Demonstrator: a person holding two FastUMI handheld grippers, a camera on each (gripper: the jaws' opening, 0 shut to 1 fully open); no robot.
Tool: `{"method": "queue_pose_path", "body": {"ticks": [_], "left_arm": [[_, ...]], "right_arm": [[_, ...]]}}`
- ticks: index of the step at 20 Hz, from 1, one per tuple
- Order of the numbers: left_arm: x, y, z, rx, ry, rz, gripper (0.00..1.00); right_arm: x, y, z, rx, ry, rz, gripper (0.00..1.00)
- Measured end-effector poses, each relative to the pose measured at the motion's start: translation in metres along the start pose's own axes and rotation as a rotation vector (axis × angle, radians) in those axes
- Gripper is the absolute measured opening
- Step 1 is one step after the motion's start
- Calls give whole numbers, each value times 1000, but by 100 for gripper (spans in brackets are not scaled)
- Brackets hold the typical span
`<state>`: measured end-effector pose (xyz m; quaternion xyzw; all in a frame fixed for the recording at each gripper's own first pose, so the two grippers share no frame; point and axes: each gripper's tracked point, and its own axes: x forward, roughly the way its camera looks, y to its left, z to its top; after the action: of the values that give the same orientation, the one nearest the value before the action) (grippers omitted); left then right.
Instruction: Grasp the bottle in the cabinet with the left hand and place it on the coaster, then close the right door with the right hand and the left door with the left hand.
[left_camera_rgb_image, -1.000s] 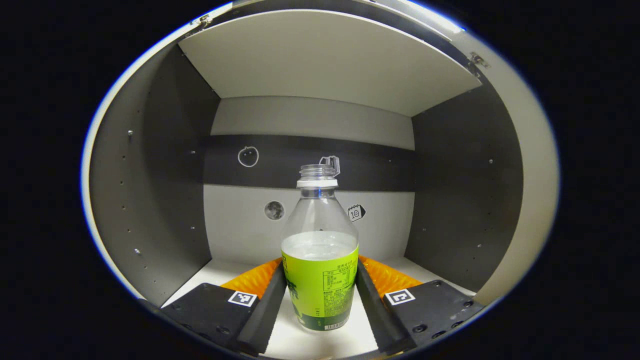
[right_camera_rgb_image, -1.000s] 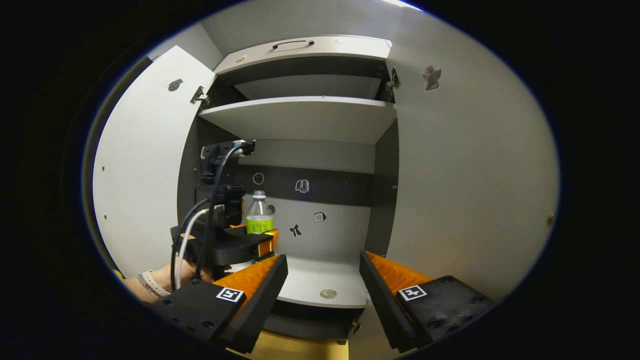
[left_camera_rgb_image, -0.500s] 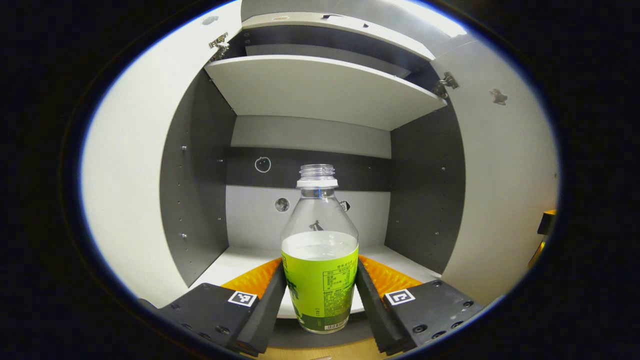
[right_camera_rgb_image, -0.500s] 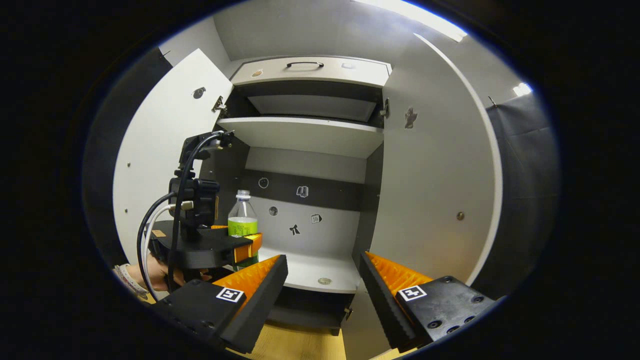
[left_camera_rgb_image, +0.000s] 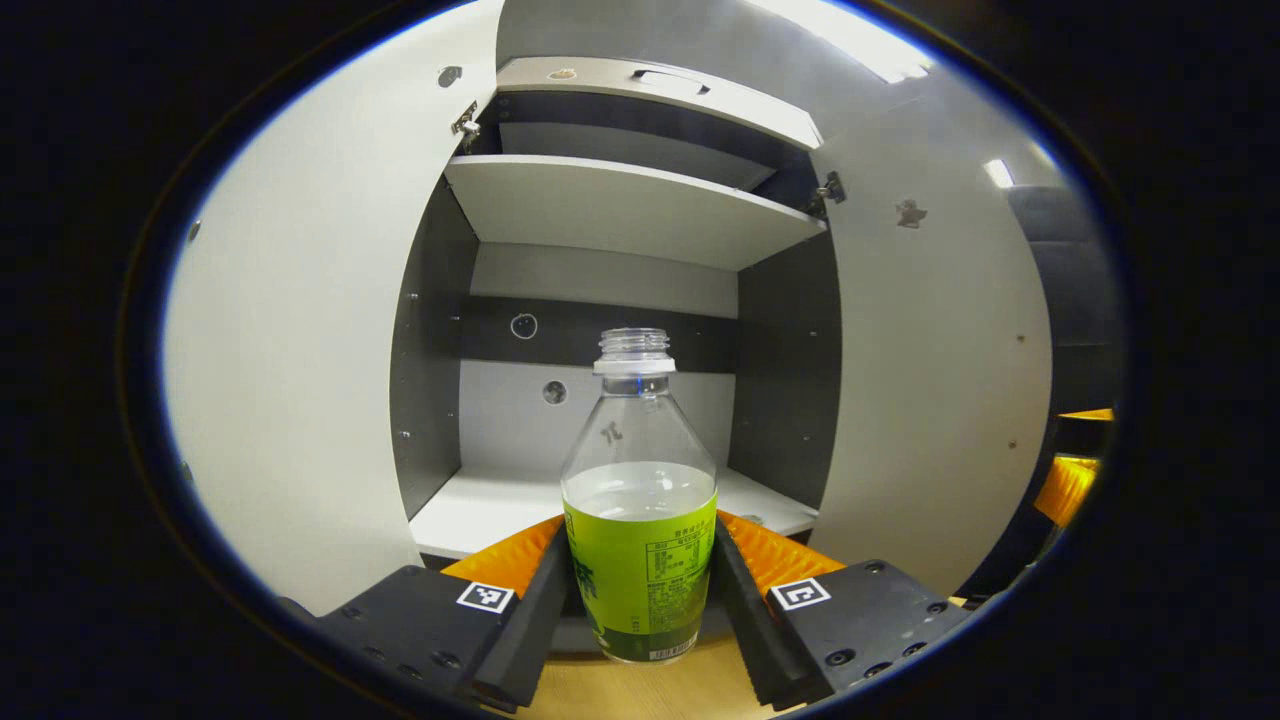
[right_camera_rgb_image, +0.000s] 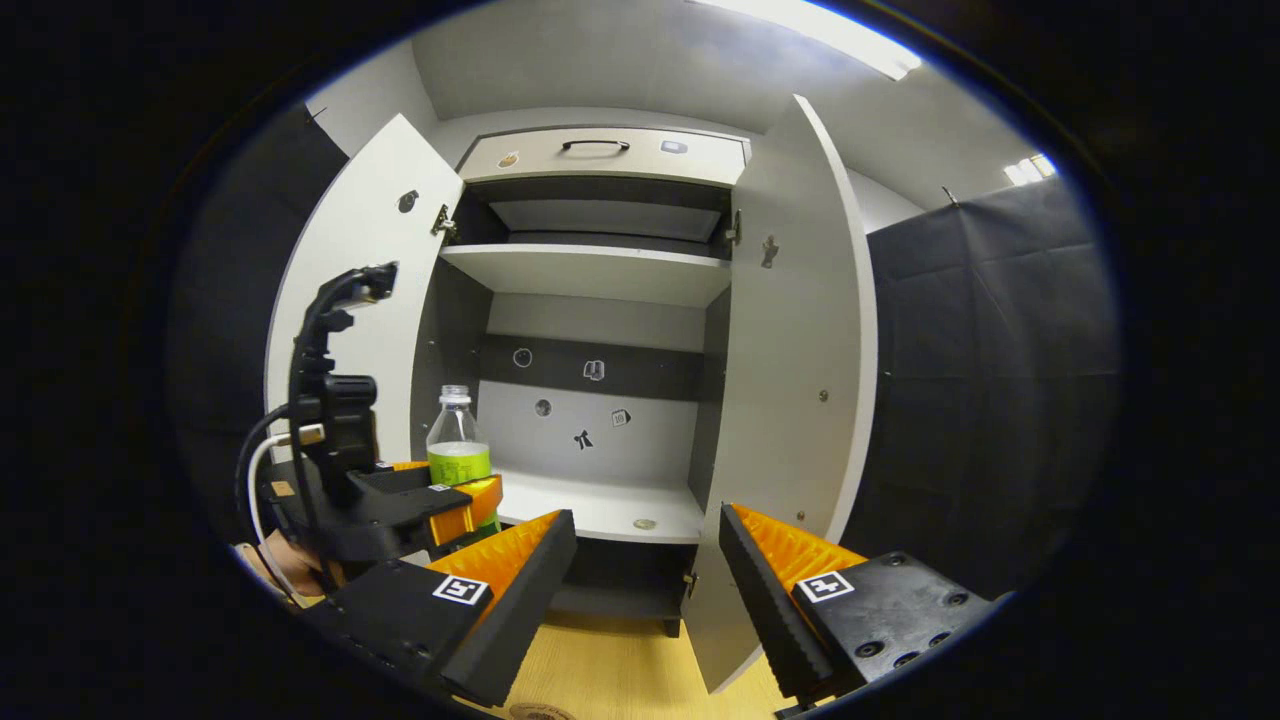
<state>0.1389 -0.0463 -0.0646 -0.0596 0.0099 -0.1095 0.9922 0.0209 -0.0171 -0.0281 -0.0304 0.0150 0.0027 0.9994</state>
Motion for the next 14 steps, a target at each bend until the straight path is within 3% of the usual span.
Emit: {"method": "queue_pose_path", "body": {"ticks": [6, 10, 14], "left_arm": [[-48, -29, -67, 2, 29, -68, 78], [-71, -61, -121, -40, 30, -164, 78], [-88, -77, -178, 10, 62, -176, 78]], "right_arm": [[-14, -28, -21, -54, 31, -97, 96], [-8, -36, -40, -66, 50, -112, 96], [5, -44, -65, -99, 38, -124, 96]]}}
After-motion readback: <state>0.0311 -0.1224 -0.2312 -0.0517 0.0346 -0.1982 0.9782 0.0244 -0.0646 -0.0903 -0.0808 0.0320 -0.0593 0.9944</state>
